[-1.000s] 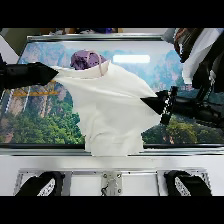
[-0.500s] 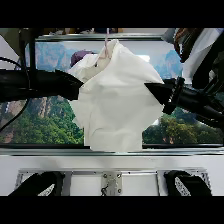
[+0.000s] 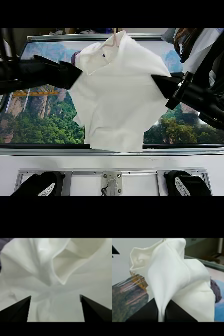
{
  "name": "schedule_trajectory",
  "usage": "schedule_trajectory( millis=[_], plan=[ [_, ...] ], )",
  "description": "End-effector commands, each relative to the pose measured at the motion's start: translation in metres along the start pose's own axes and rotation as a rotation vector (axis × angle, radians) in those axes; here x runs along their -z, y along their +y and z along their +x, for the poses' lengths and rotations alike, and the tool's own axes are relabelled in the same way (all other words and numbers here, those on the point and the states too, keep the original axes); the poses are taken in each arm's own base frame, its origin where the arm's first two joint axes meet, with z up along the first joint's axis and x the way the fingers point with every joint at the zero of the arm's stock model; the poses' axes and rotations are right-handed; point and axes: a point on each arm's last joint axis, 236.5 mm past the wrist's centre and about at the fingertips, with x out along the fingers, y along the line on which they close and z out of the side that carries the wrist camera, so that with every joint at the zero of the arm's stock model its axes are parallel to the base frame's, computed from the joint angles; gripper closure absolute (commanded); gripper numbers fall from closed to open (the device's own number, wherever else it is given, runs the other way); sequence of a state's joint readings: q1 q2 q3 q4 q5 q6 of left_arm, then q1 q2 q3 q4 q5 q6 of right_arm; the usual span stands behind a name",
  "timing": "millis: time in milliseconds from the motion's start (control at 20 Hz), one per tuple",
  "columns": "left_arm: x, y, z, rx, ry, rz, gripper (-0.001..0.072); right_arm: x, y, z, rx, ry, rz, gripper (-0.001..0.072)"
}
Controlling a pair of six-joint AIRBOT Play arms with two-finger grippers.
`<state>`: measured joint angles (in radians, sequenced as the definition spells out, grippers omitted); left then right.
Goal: Fold the clothes and pants, and hang the long-sleeved shirts on hangers.
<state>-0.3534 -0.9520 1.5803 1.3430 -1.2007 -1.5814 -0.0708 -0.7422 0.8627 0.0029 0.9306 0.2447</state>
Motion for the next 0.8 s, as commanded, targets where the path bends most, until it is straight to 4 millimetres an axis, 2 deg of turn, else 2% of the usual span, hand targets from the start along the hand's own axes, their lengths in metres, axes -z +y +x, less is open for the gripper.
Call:
schedule_trajectory(
  millis=[0, 100, 150, 250, 300, 400, 500, 600, 750],
  plan=[
    [-0.020, 0.026, -0.029, -0.072, -0.089, -0.043, 0.0048, -0.023, -0.034, -0.018, 0.168, -0.062, -0.061, 0.0699],
    [-0.018, 0.035, -0.034, -0.097, -0.088, -0.057, 0.0049, -0.043, -0.062, -0.043, 0.307, -0.109, -0.098, 0.0699],
    [-0.017, 0.037, -0.034, -0.101, -0.084, -0.060, 0.0075, -0.054, -0.076, -0.059, 0.385, -0.136, -0.119, 0.0699],
    [-0.017, 0.037, -0.030, -0.095, -0.077, -0.062, 0.0560, -0.075, -0.100, -0.096, 0.553, -0.178, -0.179, 0.0699],
    [-0.016, 0.038, -0.025, -0.093, -0.068, -0.065, 0.0682, -0.082, -0.111, -0.118, 0.645, -0.176, -0.232, 0.0698],
    [-0.012, 0.041, -0.013, -0.092, -0.040, -0.072, 0.0684, -0.094, -0.128, -0.162, 0.836, -0.148, -0.346, 0.0699],
    [-0.009, 0.037, 0.001, -0.059, -0.013, -0.090, 0.0684, -0.111, -0.136, -0.208, 1.024, -0.143, -0.443, 0.0698],
    [-0.005, 0.033, 0.014, -0.025, 0.013, -0.100, 0.0684, -0.132, -0.137, -0.254, 1.207, -0.192, -0.499, 0.0699],
    [0.000, 0.038, 0.028, -0.027, 0.044, -0.110, 0.0684, -0.157, -0.130, -0.317, 1.445, -0.273, -0.554, 0.0699]
  ],
)
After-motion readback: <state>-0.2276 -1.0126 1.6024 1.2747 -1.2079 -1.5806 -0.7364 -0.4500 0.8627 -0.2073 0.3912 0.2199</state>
